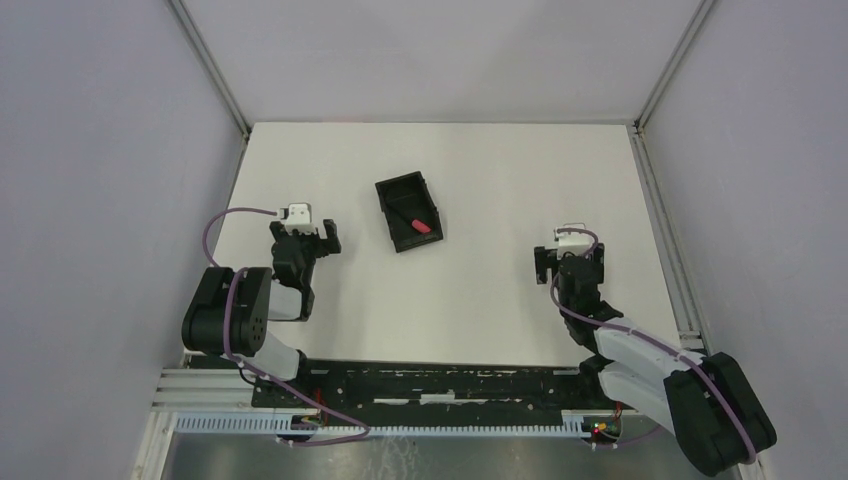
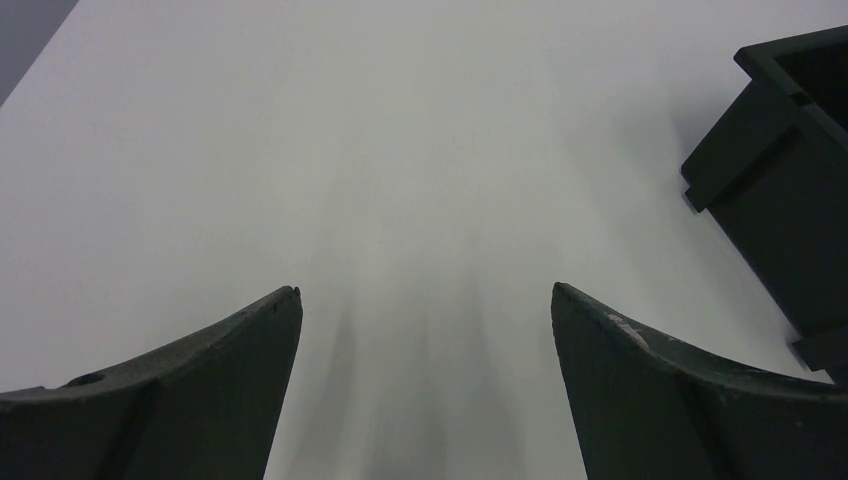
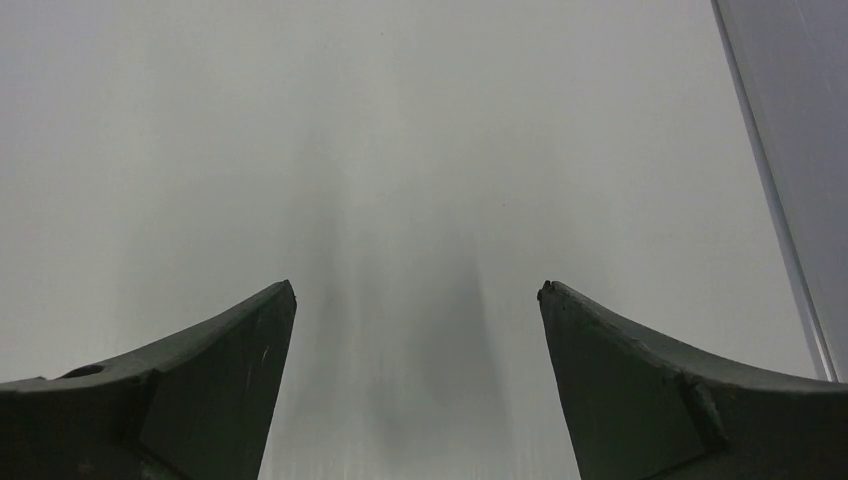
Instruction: Put the screwdriver in the bin
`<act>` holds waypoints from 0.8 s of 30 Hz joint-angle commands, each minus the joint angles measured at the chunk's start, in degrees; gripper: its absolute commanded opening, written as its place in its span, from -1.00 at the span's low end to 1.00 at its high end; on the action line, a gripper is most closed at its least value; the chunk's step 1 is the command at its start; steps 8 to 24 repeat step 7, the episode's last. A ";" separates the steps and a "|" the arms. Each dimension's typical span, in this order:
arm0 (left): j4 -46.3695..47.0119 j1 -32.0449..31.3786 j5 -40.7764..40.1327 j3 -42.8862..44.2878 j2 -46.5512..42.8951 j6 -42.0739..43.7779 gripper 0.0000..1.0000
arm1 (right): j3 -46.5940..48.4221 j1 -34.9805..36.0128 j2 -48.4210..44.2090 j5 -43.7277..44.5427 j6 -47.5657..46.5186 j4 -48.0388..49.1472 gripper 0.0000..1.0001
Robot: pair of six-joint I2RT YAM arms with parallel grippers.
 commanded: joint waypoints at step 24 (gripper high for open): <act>1.76 0.20 0.48 0.57 -0.41 -0.81 1.00 | 0.49 -0.46 -0.26 1.47 2.12 6.95 0.96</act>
